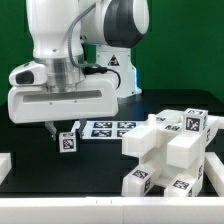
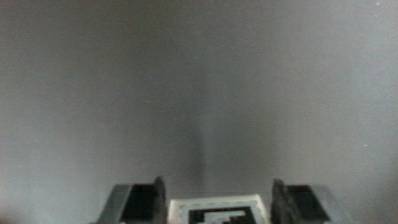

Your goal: Assemble chair

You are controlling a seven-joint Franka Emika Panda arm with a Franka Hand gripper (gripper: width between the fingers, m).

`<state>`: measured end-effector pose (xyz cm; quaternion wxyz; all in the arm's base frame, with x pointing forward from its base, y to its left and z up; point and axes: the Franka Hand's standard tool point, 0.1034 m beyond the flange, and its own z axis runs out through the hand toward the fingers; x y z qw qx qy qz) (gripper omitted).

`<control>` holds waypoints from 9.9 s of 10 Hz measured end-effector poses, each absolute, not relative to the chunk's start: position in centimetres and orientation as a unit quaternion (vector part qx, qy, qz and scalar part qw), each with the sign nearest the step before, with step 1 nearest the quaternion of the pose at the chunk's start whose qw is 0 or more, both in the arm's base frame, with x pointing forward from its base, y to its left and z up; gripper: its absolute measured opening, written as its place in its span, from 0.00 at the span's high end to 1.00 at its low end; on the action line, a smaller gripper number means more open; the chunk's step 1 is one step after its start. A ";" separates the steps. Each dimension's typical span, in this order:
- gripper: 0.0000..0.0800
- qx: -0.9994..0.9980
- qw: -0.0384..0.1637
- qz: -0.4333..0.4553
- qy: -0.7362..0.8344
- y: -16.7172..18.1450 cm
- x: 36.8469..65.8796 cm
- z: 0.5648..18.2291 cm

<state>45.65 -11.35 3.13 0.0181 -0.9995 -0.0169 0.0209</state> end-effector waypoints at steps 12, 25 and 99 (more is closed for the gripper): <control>0.65 -0.996 0.010 0.034 -0.086 -12.1 42.5 1.8; 0.64 -0.848 -0.010 0.043 -0.529 -13.3 40.6 0.9; 0.65 -0.944 0.013 -0.269 0.188 3.2 55.1 12.9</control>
Offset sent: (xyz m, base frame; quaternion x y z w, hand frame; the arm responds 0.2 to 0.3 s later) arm -0.0117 -0.0200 0.0053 -0.0193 0.0684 0.1357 0.9882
